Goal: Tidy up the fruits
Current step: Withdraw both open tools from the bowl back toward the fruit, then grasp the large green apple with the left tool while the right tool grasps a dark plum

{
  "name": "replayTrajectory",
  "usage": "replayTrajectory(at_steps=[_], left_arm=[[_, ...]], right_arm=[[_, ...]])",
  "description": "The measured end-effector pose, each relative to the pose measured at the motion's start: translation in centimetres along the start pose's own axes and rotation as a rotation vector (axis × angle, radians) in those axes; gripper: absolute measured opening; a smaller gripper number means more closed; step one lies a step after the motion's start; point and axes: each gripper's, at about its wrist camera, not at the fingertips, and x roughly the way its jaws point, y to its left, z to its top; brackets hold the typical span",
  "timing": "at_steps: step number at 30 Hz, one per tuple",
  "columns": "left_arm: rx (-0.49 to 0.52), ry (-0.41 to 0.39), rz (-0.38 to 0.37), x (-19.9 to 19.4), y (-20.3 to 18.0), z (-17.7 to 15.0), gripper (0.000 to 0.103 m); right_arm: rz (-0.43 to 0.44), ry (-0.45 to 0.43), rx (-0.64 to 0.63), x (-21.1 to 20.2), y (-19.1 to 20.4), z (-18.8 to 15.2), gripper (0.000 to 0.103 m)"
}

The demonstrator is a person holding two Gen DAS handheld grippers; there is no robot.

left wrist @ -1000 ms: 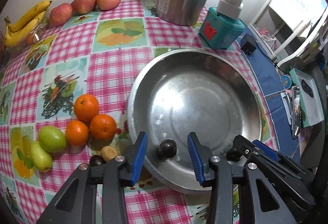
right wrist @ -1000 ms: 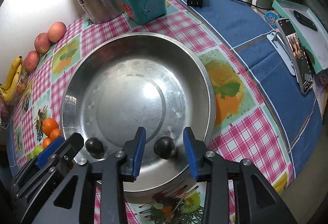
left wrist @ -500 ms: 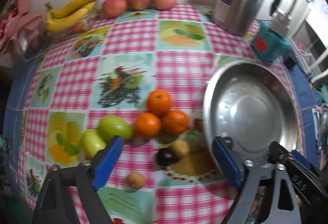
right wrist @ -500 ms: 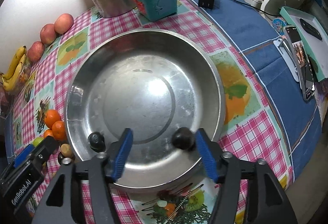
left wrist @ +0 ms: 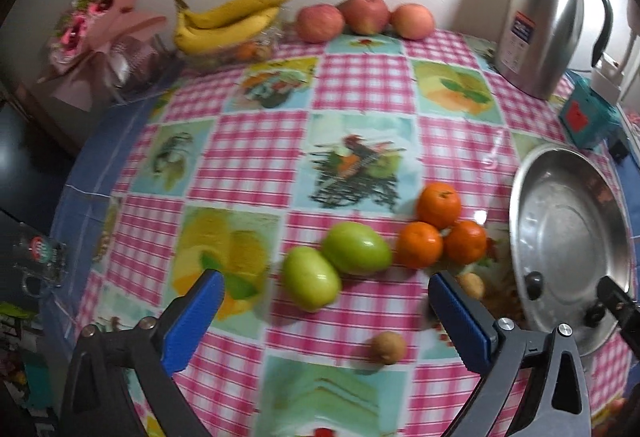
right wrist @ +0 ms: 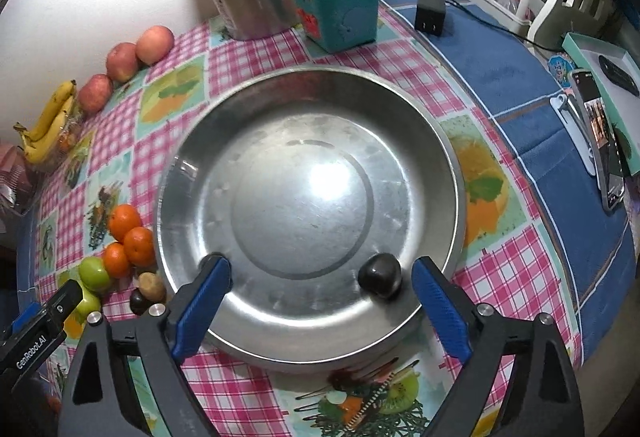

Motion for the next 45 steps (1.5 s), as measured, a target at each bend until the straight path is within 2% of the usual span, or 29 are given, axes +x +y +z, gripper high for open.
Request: replayTrajectory(at_steps=[6,12,25,30,35,38,45], left_arm=[[-0.022,-0.029,0.044,-0.4,2.8,-0.3,0.103],[-0.052,-0.049,0.049,-0.8,5.2,-0.6,0.103],[-0.137,-0.012,-0.019,-0.1,7.9,-0.5,0.103],[-0.166,0.014,-0.045,0.4,8.5,-0.5,0.103],[-0.204,0.027,-0.116,0.5,9.0,-0.5,0.103],[-0.212,0.063,-0.152,1.2,8.7,-0.7,0.103],[-0.191,0.144,-0.17,3.1,7.4,-1.1,0.103]], right_arm=[[0.064,-0.029,-0.007,-1.1,1.3,-0.2,0.093],[0.063,-0.055,-0.05,-1.7,2.5,-0.3,0.093],[0.08,-0.026,-0.108,-1.2,4.5,-1.3,0.093],[0.113,-0.026,-0.146,-1.4,6.2,-2.0,0.093],[0.16,-0.013,-0.181,-1.4,8.1,-2.8,0.093],[0.178,-0.002,-0.234,-1.4,9.7,-3.4,0.093],[0.228,0.055,-0.319,-0.7,13.0,-5.0,0.089]])
